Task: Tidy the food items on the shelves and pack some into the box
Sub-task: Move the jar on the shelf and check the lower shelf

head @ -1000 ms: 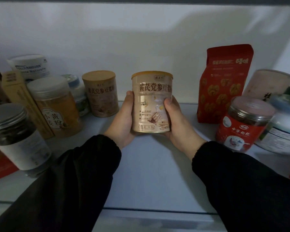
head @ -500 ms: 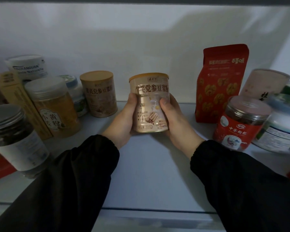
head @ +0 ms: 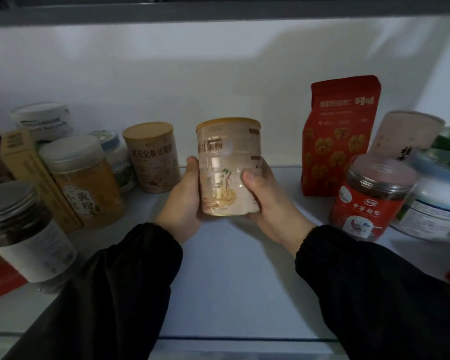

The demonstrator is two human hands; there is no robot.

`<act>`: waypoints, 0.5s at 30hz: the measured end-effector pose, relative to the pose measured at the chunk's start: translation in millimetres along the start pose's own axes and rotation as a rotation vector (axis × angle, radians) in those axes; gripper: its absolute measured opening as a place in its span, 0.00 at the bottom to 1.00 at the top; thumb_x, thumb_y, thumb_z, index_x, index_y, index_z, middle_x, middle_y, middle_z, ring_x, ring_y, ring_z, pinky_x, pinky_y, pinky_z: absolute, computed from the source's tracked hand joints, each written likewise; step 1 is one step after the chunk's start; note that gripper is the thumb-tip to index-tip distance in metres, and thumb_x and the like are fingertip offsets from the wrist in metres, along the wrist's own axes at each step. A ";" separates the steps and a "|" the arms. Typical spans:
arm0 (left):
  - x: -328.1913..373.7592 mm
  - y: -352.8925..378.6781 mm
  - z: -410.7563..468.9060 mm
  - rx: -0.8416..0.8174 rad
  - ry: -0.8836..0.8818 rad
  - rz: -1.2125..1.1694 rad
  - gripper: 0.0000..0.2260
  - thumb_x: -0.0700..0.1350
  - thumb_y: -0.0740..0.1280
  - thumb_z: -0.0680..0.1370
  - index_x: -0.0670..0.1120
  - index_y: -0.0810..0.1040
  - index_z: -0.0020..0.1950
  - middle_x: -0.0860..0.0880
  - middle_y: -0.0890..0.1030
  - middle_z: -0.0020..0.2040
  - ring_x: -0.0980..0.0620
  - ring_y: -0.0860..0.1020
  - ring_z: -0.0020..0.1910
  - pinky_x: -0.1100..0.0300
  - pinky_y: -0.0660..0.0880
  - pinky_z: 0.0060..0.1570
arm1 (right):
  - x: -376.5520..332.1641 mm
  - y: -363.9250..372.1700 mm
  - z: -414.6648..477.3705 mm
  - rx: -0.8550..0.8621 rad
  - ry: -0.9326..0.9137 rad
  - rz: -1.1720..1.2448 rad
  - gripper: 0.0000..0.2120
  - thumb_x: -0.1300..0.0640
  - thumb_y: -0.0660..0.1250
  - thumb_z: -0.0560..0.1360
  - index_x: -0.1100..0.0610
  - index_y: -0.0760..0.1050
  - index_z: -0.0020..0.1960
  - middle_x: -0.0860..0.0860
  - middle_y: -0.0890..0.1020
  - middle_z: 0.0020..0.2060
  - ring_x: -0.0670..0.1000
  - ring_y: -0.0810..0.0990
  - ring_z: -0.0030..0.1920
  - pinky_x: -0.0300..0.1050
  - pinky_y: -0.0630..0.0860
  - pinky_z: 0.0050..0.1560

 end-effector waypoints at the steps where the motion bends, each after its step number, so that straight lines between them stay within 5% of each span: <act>1: 0.5 -1.4 -0.5 0.016 0.006 0.040 0.27 0.62 0.47 0.86 0.49 0.80 0.65 0.41 0.83 0.64 0.46 0.84 0.61 0.47 0.78 0.63 | 0.0 -4.3 0.4 0.032 -0.021 -0.063 0.41 0.38 0.77 0.72 0.50 0.64 0.78 0.55 0.80 0.68 0.59 0.80 0.68 0.71 0.74 0.68; 6: 4.7 -3.9 -5.4 -0.033 0.127 0.120 0.36 0.66 0.72 0.75 0.46 0.72 0.76 0.42 0.81 0.68 0.42 0.80 0.68 0.42 0.77 0.66 | -5.6 -0.6 -0.1 0.050 -0.052 -0.136 0.33 0.45 0.72 0.77 0.47 0.64 0.79 0.51 0.81 0.68 0.55 0.80 0.68 0.65 0.75 0.70; 10: 7.4 -4.5 -5.2 -0.004 0.141 0.040 0.27 0.62 0.60 0.81 0.44 0.75 0.72 0.41 0.82 0.67 0.43 0.80 0.67 0.42 0.77 0.65 | -7.0 2.5 -2.3 0.036 0.090 0.077 0.26 0.40 0.62 0.79 0.48 0.71 0.75 0.51 0.84 0.63 0.55 0.83 0.64 0.62 0.83 0.56; 13: 5.2 2.2 -9.2 -0.063 0.127 0.017 0.26 0.61 0.52 0.83 0.46 0.78 0.68 0.43 0.83 0.65 0.45 0.80 0.67 0.50 0.81 0.60 | 3.7 4.0 -6.5 0.020 0.199 0.120 0.30 0.32 0.60 0.75 0.48 0.75 0.70 0.53 0.85 0.62 0.58 0.84 0.63 0.69 0.80 0.59; 15: 5.7 2.1 -9.7 -0.051 0.125 0.030 0.26 0.60 0.52 0.82 0.47 0.78 0.68 0.43 0.84 0.64 0.45 0.81 0.66 0.52 0.81 0.57 | 5.3 4.8 -5.9 0.029 0.189 0.153 0.32 0.34 0.61 0.75 0.51 0.74 0.72 0.54 0.85 0.62 0.57 0.84 0.62 0.65 0.82 0.56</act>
Point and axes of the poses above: each hand's wrist, its own z-axis towards the middle knuckle, its own y-axis out of the palm, x = y × z, the point moved 7 cm from there along z, towards the middle knuckle
